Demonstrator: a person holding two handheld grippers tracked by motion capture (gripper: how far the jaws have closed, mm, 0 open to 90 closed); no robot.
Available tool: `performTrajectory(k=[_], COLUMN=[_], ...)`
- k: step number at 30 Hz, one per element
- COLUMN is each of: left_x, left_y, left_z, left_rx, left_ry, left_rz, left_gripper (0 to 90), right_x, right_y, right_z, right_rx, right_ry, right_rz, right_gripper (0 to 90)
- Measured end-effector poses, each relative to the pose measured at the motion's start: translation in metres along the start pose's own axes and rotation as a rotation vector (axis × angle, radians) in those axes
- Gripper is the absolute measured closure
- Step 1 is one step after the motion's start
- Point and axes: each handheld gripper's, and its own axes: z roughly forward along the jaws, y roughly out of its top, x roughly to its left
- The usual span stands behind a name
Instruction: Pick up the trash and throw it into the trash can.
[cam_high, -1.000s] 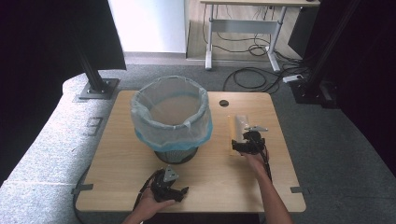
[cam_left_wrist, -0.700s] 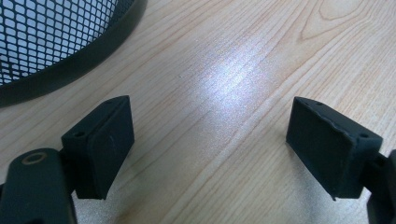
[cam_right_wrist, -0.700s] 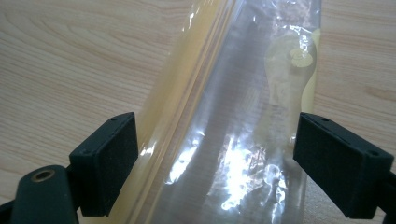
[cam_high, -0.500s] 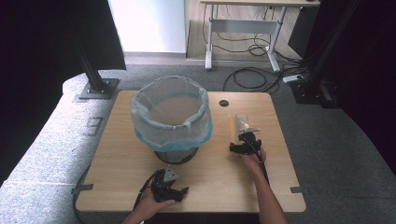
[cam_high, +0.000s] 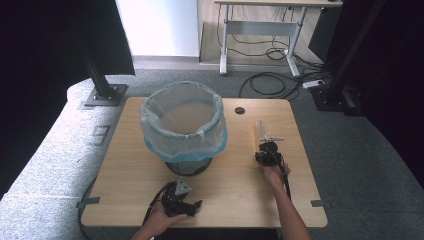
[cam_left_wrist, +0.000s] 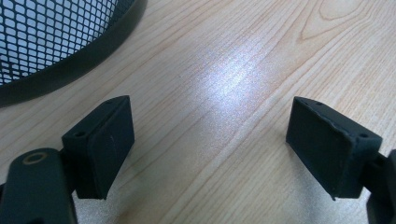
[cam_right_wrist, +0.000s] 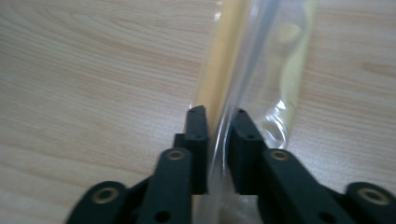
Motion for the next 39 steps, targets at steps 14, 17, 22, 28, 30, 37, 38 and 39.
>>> performTrajectory(k=[14, 17, 22, 28, 30, 37, 38, 39], left_x=[0.000, 0.000, -0.001, -0.001, -0.001, -0.001, -0.001, -0.001], left_y=[0.000, 0.000, -0.001, -0.001, -0.001, -0.001, -0.001, -0.001], left_z=[0.000, 0.000, 0.000, -0.001, -0.001, -0.001, -0.001, -0.001], left_rx=[-0.001, -0.001, -0.002, -0.002, -0.002, -0.004, -0.005, -0.005], left_ry=[0.001, 0.001, 0.001, 0.002, 0.003, 0.003, 0.003, 0.003], left_rz=[-0.001, -0.001, -0.003, -0.004, -0.003, -0.003, -0.003, -0.003], left_gripper=[15.3, 15.3, 15.3, 15.3, 15.3, 15.2, 15.2, 15.2], right_x=[-0.007, -0.006, -0.009, -0.011, -0.010, -0.009, -0.008, -0.008], right_y=[-0.015, -0.015, -0.011, -0.007, -0.007, -0.005, -0.005, -0.005], right_z=[-0.042, -0.052, -0.074, -0.100, -0.104, -0.113, -0.114, -0.114], right_rx=[-0.169, -0.197, -0.287, -0.389, -0.412, -0.444, -0.445, -0.445], right_ry=[0.169, 0.184, 0.242, 0.261, 0.256, 0.260, 0.261, 0.261], right_rz=[0.007, 0.006, 0.090, 0.083, 0.051, 0.017, 0.017, 0.017], right_gripper=[87.6, 87.5, 87.6, 87.5, 87.5, 87.4, 87.4, 87.4])
